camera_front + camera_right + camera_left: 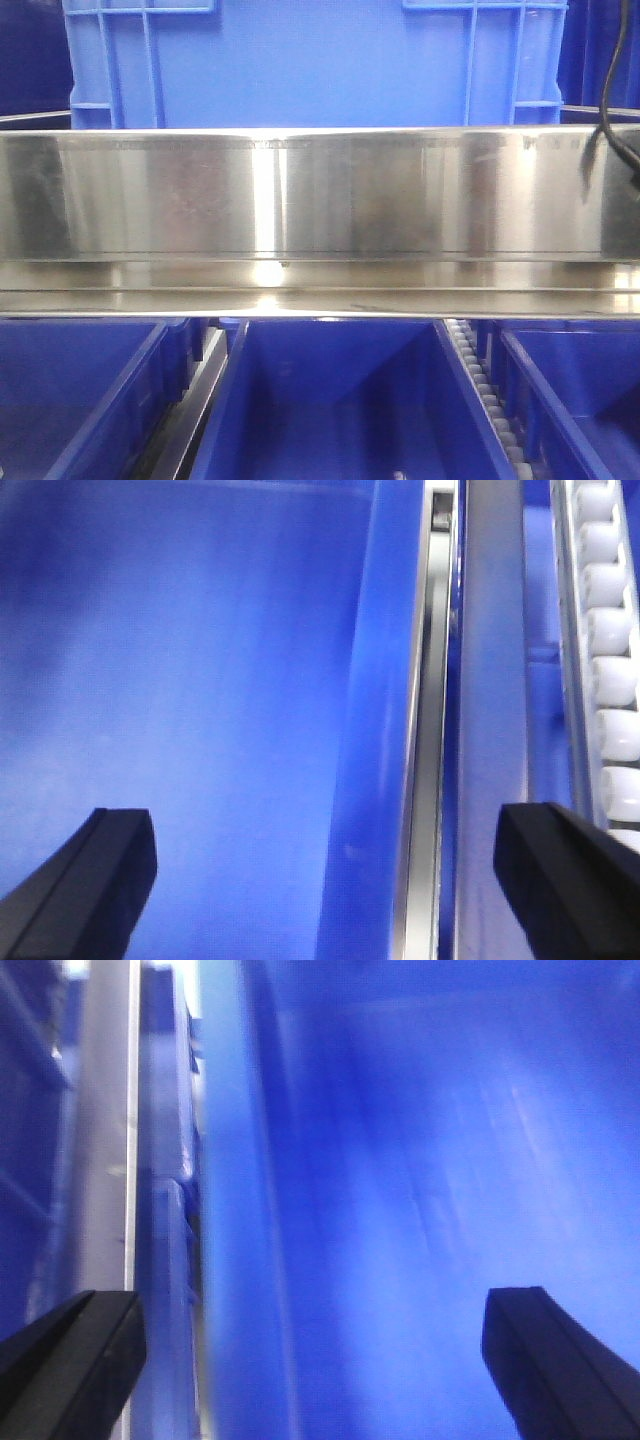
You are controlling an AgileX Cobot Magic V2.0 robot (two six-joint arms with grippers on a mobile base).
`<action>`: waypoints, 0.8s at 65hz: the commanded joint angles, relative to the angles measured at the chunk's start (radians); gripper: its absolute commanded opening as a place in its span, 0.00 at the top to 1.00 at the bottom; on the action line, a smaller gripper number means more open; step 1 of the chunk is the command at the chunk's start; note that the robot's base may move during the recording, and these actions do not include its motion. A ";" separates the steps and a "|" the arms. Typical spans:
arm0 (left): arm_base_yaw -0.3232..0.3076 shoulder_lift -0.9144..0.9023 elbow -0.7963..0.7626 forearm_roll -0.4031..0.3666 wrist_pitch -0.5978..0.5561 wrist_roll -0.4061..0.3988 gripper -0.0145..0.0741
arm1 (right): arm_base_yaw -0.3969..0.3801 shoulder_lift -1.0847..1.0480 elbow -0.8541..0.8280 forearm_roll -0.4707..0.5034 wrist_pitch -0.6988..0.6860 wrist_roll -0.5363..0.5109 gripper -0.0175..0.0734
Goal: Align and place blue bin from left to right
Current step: 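Clamp the blue bin's side walls with both grippers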
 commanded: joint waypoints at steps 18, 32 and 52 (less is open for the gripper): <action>0.034 0.009 -0.006 -0.036 -0.009 0.013 0.18 | -0.005 0.025 -0.011 -0.005 -0.023 0.001 0.18; 0.035 0.009 -0.006 -0.036 -0.009 0.014 0.18 | -0.005 0.025 -0.011 -0.005 -0.031 0.001 0.18; 0.035 0.009 -0.006 -0.036 -0.009 0.019 0.18 | -0.005 0.025 -0.011 -0.005 -0.035 0.001 0.50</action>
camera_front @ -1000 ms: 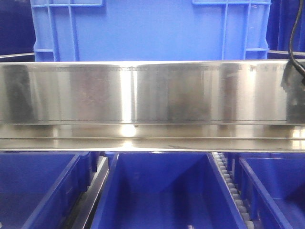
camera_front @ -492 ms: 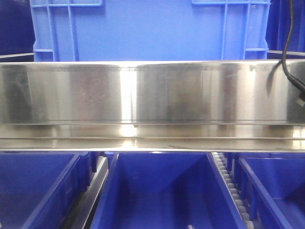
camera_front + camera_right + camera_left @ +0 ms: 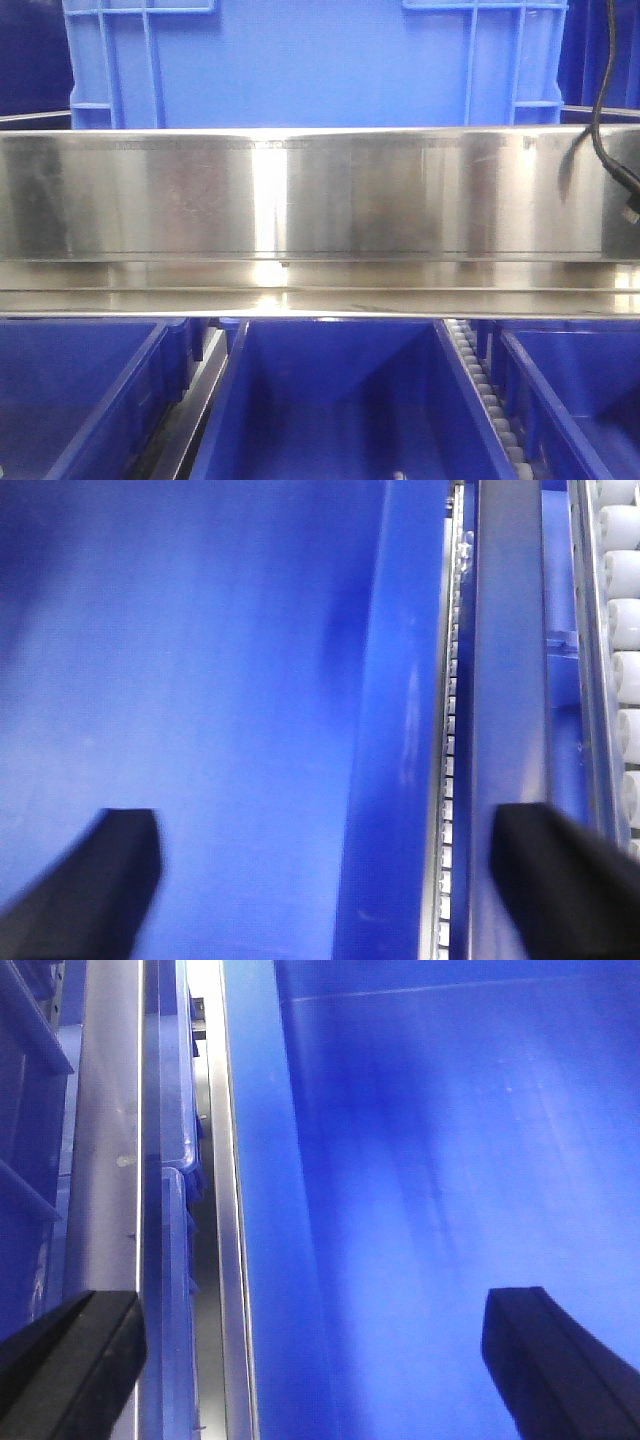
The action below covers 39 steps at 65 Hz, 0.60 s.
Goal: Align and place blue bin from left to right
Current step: 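Clamp the blue bin's side walls with both grippers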
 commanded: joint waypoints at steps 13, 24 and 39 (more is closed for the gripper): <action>0.002 -0.005 -0.006 -0.009 -0.009 0.004 0.21 | -0.005 -0.005 -0.011 -0.005 -0.015 -0.002 0.90; 0.002 -0.005 0.013 -0.009 -0.009 0.004 0.42 | -0.005 -0.005 -0.011 -0.005 -0.013 -0.002 0.89; 0.002 -0.005 0.034 -0.009 -0.009 0.004 0.84 | -0.005 -0.005 -0.011 -0.005 -0.011 -0.002 0.89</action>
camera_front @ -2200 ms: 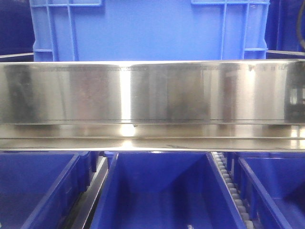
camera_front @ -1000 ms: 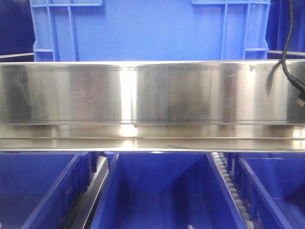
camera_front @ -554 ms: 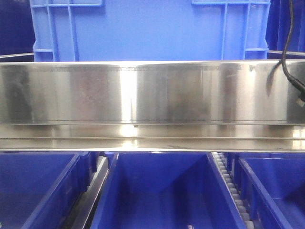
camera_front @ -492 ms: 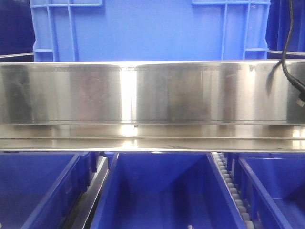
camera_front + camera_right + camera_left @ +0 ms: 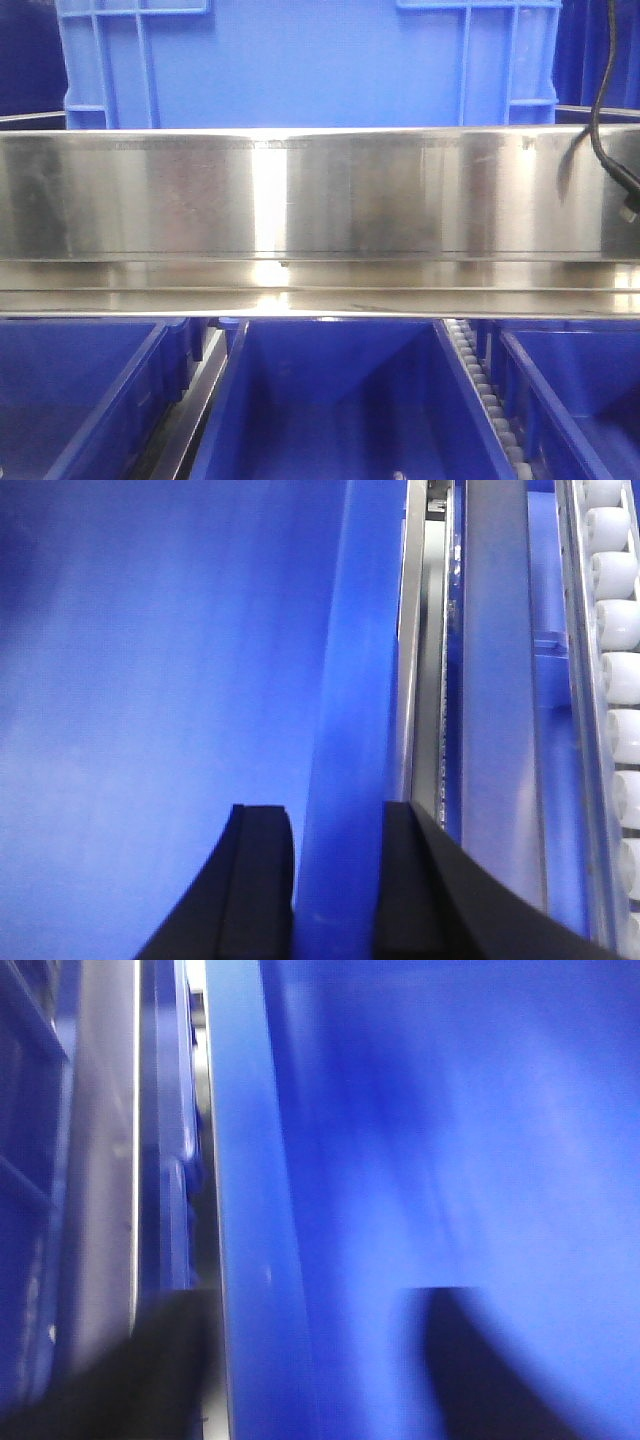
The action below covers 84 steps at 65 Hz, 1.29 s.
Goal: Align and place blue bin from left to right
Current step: 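Clamp the blue bin's side walls with both grippers, then pull the held blue bin off the shelf toward the robot with both grippers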
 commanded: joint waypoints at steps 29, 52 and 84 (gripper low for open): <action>0.002 -0.044 0.002 -0.012 -0.007 0.000 0.86 | -0.003 -0.027 -0.028 -0.003 0.011 -0.008 0.89; 0.000 -0.184 0.002 0.011 -0.007 0.000 0.86 | -0.003 -0.114 -0.092 -0.013 0.011 -0.035 0.89; 0.000 -0.312 0.002 0.011 -0.007 0.000 0.86 | -0.001 -0.227 -0.114 -0.013 0.011 -0.037 0.89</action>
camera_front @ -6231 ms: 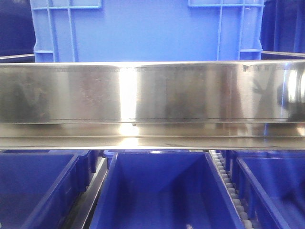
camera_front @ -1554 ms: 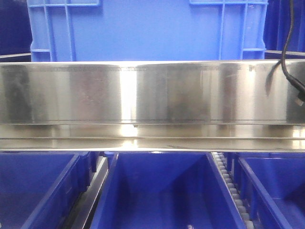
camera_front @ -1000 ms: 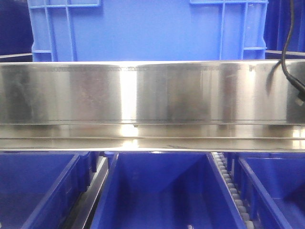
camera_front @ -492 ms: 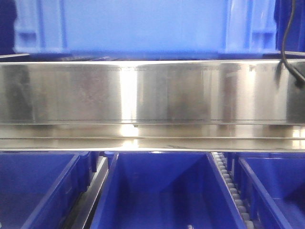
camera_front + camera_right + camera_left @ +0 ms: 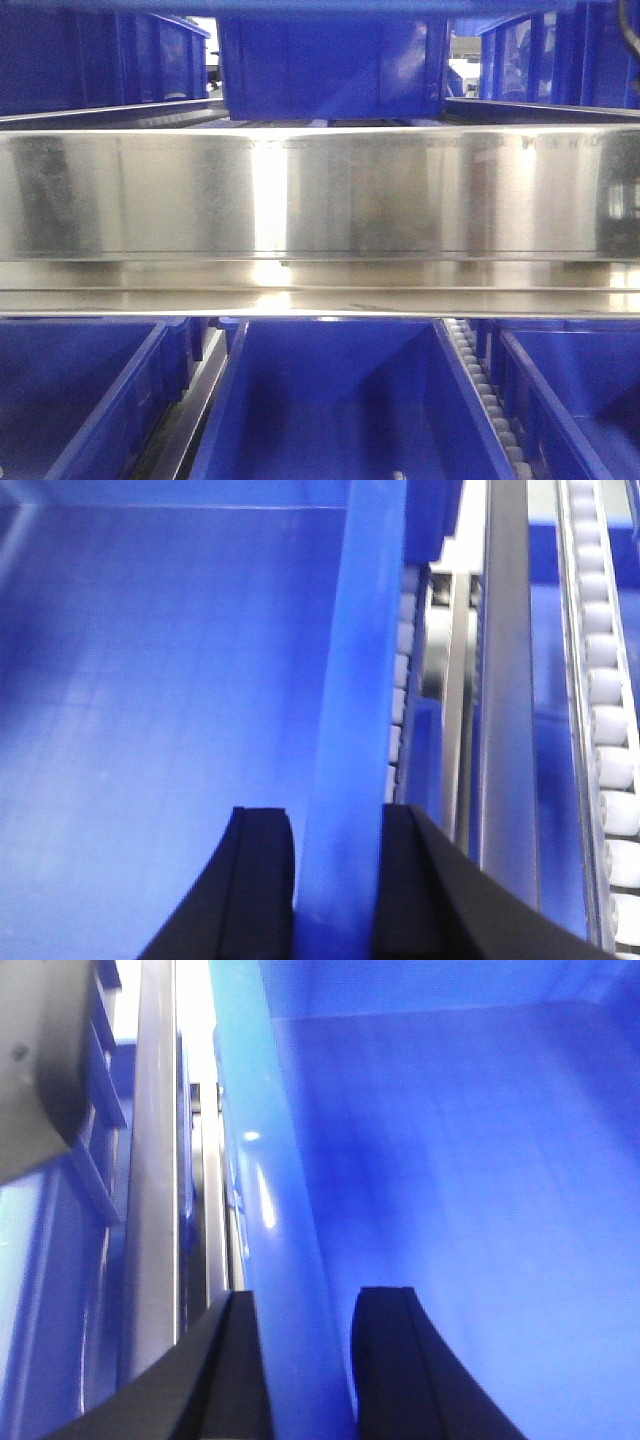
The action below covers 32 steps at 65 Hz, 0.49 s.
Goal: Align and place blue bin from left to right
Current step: 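Pull the held blue bin off the shelf toward the robot with both grippers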
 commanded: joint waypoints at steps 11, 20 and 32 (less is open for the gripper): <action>0.003 -0.035 -0.016 0.029 -0.052 0.016 0.86 | -0.011 -0.039 -0.021 -0.064 -0.074 -0.029 0.89; 0.003 -0.035 -0.016 0.029 -0.052 0.016 0.86 | -0.011 -0.039 -0.021 -0.064 -0.074 -0.029 0.89; 0.003 -0.035 -0.016 0.029 -0.052 0.016 0.86 | -0.011 -0.039 -0.021 -0.064 -0.074 -0.029 0.89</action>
